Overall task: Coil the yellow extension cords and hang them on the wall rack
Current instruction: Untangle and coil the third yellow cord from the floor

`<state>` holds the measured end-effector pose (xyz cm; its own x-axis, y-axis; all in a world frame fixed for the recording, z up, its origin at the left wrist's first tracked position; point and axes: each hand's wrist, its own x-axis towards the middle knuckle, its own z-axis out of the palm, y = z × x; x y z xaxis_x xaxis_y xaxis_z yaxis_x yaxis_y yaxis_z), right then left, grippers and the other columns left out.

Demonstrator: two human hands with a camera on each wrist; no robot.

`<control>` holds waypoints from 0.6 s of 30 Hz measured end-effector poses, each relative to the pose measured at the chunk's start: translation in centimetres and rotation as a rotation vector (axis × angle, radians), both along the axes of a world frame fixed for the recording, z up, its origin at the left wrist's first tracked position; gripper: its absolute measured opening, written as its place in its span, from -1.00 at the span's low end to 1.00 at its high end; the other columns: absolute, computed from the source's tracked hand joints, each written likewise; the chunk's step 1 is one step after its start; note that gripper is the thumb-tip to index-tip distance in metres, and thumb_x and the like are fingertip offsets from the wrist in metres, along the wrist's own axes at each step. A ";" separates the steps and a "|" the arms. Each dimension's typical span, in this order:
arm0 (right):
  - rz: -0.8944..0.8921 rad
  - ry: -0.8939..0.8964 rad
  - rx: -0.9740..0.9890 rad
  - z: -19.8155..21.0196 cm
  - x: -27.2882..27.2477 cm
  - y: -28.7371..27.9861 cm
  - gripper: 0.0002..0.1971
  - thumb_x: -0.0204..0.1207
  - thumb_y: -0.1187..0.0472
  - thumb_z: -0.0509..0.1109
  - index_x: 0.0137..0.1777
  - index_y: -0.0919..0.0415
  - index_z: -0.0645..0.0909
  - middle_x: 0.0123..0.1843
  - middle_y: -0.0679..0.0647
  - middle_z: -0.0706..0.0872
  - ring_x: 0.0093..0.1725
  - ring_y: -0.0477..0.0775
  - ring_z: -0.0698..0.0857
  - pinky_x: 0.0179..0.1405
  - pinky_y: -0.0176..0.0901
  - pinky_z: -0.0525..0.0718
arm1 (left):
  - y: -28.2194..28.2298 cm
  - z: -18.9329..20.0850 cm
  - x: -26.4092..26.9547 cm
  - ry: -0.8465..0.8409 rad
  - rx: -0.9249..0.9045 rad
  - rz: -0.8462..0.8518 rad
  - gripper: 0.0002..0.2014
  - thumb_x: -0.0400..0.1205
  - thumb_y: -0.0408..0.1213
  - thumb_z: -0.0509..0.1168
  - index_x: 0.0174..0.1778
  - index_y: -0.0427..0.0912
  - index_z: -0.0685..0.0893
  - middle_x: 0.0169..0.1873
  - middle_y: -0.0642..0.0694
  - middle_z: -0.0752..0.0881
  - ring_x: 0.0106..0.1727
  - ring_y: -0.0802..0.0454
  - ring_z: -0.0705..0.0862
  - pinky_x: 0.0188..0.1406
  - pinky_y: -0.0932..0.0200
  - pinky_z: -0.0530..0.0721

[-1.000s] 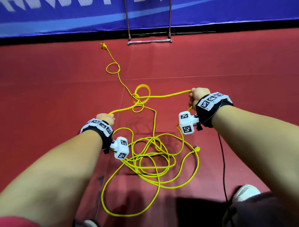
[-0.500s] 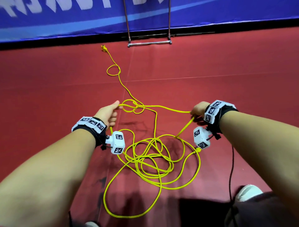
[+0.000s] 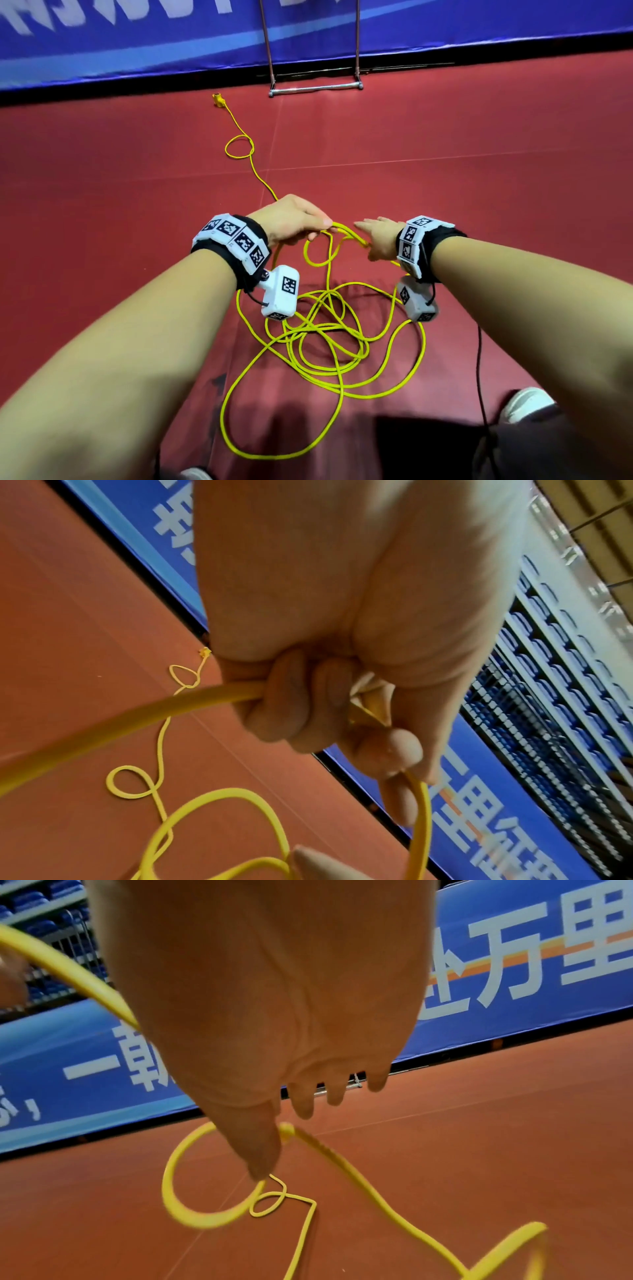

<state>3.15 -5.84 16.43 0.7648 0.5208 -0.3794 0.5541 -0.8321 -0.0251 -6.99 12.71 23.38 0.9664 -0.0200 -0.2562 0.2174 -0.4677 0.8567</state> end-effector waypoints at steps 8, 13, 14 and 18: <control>-0.253 0.103 0.254 -0.4 0.3 -2.8 -0.84 0.60 0.15 0.39 0.07 0.23 0.65 -0.10 0.21 0.81 -0.06 0.20 0.78 -0.06 -0.10 0.68 | -0.1 1.2 -0.4 -0.023 0.045 -0.086 -0.87 0.65 -0.26 0.39 -0.09 -0.17 0.84 -0.52 -0.09 0.52 -0.56 0.11 0.31 -0.60 0.29 0.20; -0.454 0.161 0.575 0.2 1.7 -3.3 -0.74 0.62 0.31 0.37 -0.32 0.17 0.52 -0.29 0.19 0.64 -0.28 0.20 0.68 -0.14 0.18 0.79 | 2.2 0.0 -0.4 -0.005 0.149 0.098 -0.91 0.61 -0.30 0.42 -0.16 -0.19 0.82 -0.57 -0.04 0.55 -0.59 0.12 0.36 -0.65 0.32 0.21; -0.547 0.169 0.746 0.7 2.0 -3.1 -0.75 0.64 0.31 0.35 -0.30 0.18 0.51 -0.30 0.20 0.61 -0.28 0.23 0.68 -0.16 0.25 0.80 | 2.9 -0.5 -0.3 -0.010 0.182 0.185 -0.92 0.60 -0.31 0.43 -0.15 -0.21 0.81 -0.54 -0.07 0.57 -0.55 0.08 0.39 -0.67 0.33 0.25; -0.833 0.275 1.231 2.7 2.8 -2.6 -0.78 0.73 0.28 0.16 -0.17 0.19 0.49 -0.32 0.12 0.51 -0.50 0.08 0.65 -0.59 -0.11 0.72 | 7.0 -3.6 -1.2 0.011 0.510 0.528 -0.87 0.59 -0.22 0.42 -0.04 -0.13 0.84 -0.17 -0.14 0.79 -0.08 -0.11 0.72 -0.04 0.07 0.70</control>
